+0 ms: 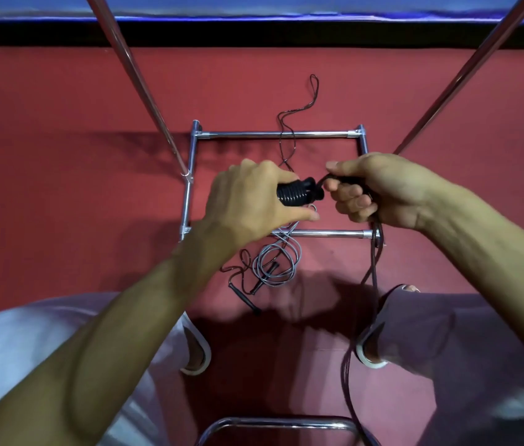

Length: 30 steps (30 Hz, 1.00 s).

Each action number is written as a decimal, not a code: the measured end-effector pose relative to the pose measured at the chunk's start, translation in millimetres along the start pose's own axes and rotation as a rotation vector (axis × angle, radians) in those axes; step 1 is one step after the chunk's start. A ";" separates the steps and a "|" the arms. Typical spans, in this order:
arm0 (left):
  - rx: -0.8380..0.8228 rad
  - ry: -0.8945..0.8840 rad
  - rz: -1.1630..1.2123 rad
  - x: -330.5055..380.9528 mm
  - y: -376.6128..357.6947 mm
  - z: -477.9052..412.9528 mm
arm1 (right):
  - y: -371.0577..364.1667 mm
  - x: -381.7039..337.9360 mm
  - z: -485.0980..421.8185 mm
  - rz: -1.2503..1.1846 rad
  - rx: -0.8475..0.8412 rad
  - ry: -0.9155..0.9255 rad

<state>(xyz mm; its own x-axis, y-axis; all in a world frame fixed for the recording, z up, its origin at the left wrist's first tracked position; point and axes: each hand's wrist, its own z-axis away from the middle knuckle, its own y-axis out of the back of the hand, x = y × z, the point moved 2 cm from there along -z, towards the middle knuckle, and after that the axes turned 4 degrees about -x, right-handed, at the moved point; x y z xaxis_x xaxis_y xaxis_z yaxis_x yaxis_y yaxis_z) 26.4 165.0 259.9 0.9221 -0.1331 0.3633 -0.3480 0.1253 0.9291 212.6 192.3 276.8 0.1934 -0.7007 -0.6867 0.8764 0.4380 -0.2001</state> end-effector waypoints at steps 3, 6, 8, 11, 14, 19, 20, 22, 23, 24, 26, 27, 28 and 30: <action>-0.010 0.025 -0.009 6.1 -1.9 2.6 | -7.9 2.9 0.2 0.112 -0.028 0.048; -0.123 0.044 0.084 -0.2 8.5 2.9 | -6.6 1.0 3.1 0.288 -0.049 0.130; -0.323 0.011 0.161 -8.3 16.8 2.6 | -5.5 -3.2 10.4 0.558 -0.103 0.244; -0.602 -0.036 0.367 -9.5 24.6 9.7 | -7.1 -7.8 21.5 0.918 -0.165 0.424; -0.744 -0.051 0.531 -7.3 29.2 17.1 | -5.4 -14.3 22.7 0.882 -0.137 0.565; -0.857 -0.122 0.676 -9.2 34.4 18.2 | 7.7 -22.7 19.4 0.721 -0.273 0.577; -0.862 -0.146 0.707 -9.0 35.6 18.0 | 9.9 -22.0 18.0 0.703 -0.303 0.581; -0.843 -0.197 0.779 -8.3 39.2 17.0 | 10.0 -19.6 16.8 0.661 -0.340 0.584; -0.817 -0.213 0.814 -9.6 41.1 16.0 | 9.6 -18.6 15.8 0.641 -0.356 0.593; -0.781 -0.222 0.848 -12.0 43.2 14.4 | 8.6 -18.3 15.3 0.626 -0.378 0.596; -0.684 -0.232 0.912 -16.3 46.9 12.1 | 6.0 -18.2 11.5 0.541 -0.386 0.559; -0.636 -0.240 0.934 -17.0 48.1 11.6 | 4.9 -16.5 8.4 0.476 -0.384 0.525; -0.597 -0.250 0.943 -16.7 49.3 11.7 | 3.1 -13.2 4.5 0.411 -0.385 0.483; -0.537 -0.275 0.944 -13.9 51.2 12.2 | -4.1 -3.4 -3.6 0.281 -0.400 0.411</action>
<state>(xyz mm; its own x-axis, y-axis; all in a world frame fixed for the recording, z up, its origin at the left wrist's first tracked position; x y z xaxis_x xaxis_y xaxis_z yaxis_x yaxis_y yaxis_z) -6.3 161.3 303.3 0.2350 0.0355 0.9713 -0.7091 0.6898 0.1463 206.8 194.9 277.4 0.1369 -0.2902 -0.9471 0.5691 0.8057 -0.1646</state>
